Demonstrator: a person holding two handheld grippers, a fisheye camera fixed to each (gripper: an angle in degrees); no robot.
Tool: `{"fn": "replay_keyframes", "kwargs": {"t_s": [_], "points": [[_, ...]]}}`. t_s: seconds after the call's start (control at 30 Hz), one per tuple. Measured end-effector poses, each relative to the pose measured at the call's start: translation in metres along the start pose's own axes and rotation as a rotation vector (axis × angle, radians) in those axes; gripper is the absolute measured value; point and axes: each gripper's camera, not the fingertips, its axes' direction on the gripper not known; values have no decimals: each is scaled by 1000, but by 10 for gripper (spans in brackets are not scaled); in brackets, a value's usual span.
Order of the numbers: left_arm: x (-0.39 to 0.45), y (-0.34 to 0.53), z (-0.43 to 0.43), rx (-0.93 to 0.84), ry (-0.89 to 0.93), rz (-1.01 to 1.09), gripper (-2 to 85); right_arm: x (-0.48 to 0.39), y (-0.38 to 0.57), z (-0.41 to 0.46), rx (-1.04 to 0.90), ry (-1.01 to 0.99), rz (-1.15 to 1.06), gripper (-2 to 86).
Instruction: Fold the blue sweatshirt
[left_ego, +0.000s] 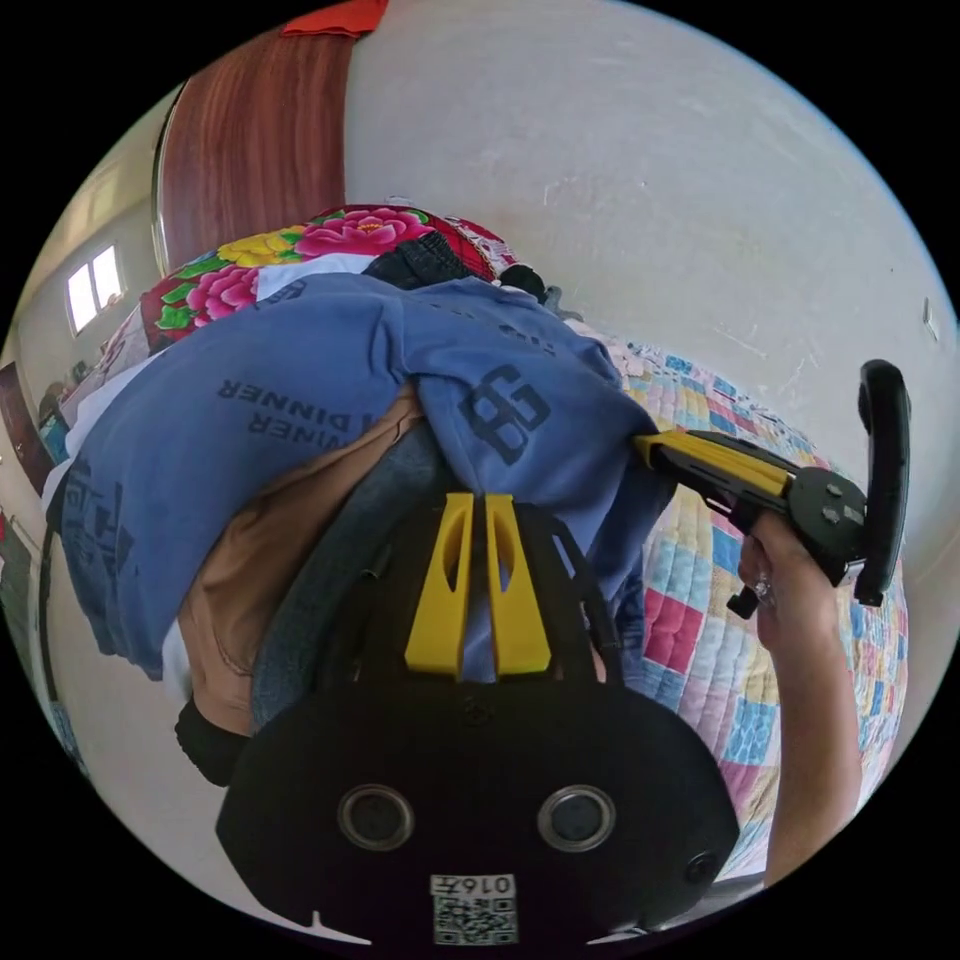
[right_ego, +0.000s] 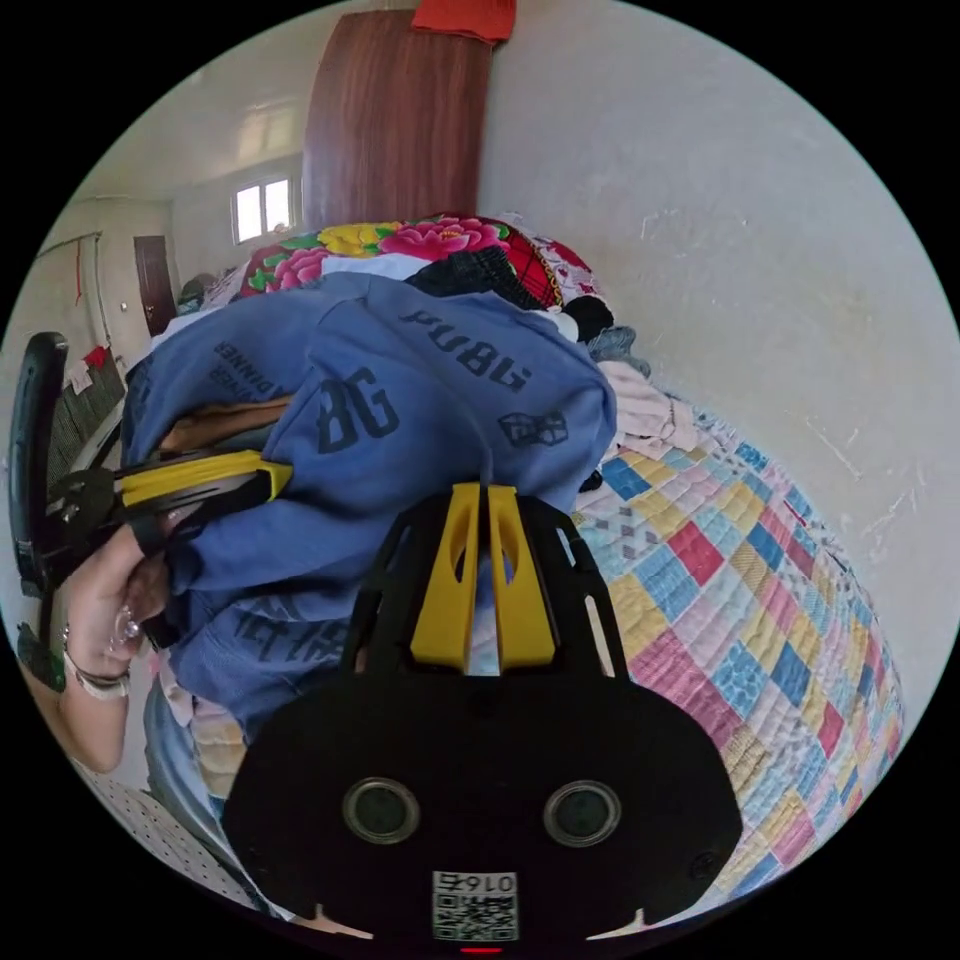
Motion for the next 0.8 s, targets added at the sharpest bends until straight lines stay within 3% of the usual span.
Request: {"fn": "replay_keyframes", "kwargs": {"t_s": [0.17, 0.47, 0.63, 0.8], "points": [[38, -9, -15, 13, 124, 77, -9, 32, 17, -63, 68, 69, 39, 1], [186, -9, -70, 84, 381, 362, -9, 107, 100, -218, 139, 239, 168, 1], [289, 18, -91, 31, 620, 549, -7, 141, 162, -290, 63, 411, 253, 2], [356, 48, -97, 6, 601, 651, 14, 172, 224, -316, -90, 409, 338, 8]]}}
